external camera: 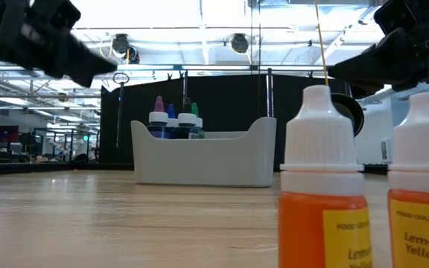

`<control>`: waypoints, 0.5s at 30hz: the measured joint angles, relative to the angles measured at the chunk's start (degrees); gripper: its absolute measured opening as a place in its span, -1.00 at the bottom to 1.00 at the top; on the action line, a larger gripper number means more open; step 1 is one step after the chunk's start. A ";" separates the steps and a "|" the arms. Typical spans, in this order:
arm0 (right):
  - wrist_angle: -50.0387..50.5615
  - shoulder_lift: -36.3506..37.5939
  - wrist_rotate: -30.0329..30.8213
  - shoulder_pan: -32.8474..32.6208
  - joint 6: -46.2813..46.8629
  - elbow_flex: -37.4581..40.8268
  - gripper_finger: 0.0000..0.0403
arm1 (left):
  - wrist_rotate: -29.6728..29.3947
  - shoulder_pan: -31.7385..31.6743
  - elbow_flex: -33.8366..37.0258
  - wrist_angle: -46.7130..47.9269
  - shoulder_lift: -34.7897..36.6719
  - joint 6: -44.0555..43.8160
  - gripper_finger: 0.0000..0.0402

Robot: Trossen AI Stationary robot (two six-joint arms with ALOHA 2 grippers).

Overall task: Pick & Place food coloring
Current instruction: Put the blue food coloring bottle into the gray bin

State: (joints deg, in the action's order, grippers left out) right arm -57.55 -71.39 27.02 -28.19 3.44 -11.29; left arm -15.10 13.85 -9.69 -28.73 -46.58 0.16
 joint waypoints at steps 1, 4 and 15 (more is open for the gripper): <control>-0.10 0.00 0.01 0.01 -0.01 0.00 -1.00 | -0.14 0.22 -0.55 2.50 -0.66 1.04 -0.98; 0.03 0.01 0.05 0.03 -0.43 0.00 -1.00 | 0.10 0.32 -1.99 4.55 -3.10 3.22 -0.99; 0.20 0.01 -0.03 -0.01 -1.92 0.00 -1.00 | -6.22 7.04 -2.08 6.03 4.66 9.17 -0.99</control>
State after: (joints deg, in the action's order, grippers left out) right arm -57.35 -71.37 26.98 -28.21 1.52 -11.29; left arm -21.32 20.90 -11.78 -22.70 -41.92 9.33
